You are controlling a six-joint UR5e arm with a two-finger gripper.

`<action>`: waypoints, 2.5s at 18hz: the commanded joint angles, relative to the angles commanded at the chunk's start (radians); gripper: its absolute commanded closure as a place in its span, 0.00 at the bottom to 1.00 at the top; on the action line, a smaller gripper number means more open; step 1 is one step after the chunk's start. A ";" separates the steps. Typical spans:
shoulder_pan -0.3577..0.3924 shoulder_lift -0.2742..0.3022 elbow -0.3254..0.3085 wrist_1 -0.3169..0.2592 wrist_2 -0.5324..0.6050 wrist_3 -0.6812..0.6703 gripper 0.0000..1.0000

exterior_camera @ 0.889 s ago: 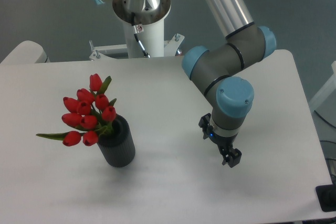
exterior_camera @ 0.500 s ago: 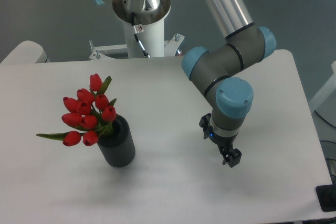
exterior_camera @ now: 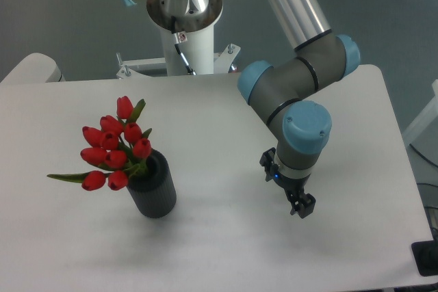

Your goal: Pick up the flowers from the vase

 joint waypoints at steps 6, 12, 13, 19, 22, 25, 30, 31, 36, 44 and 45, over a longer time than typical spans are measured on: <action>0.029 0.023 -0.005 -0.011 -0.159 0.006 0.00; 0.066 0.072 -0.043 -0.017 -0.340 0.008 0.00; 0.071 0.083 -0.055 -0.017 -0.377 0.008 0.00; 0.101 0.135 -0.121 -0.017 -0.583 -0.003 0.00; 0.104 0.173 -0.190 -0.015 -0.717 -0.006 0.00; 0.103 0.201 -0.247 -0.015 -0.837 -0.061 0.00; 0.092 0.231 -0.288 -0.014 -0.931 -0.106 0.00; 0.092 0.242 -0.299 -0.014 -0.942 -0.106 0.00; 0.072 0.308 -0.348 -0.014 -0.963 -0.129 0.00; -0.002 0.328 -0.396 -0.008 -0.979 -0.129 0.00; -0.002 0.328 -0.402 -0.005 -0.980 -0.129 0.00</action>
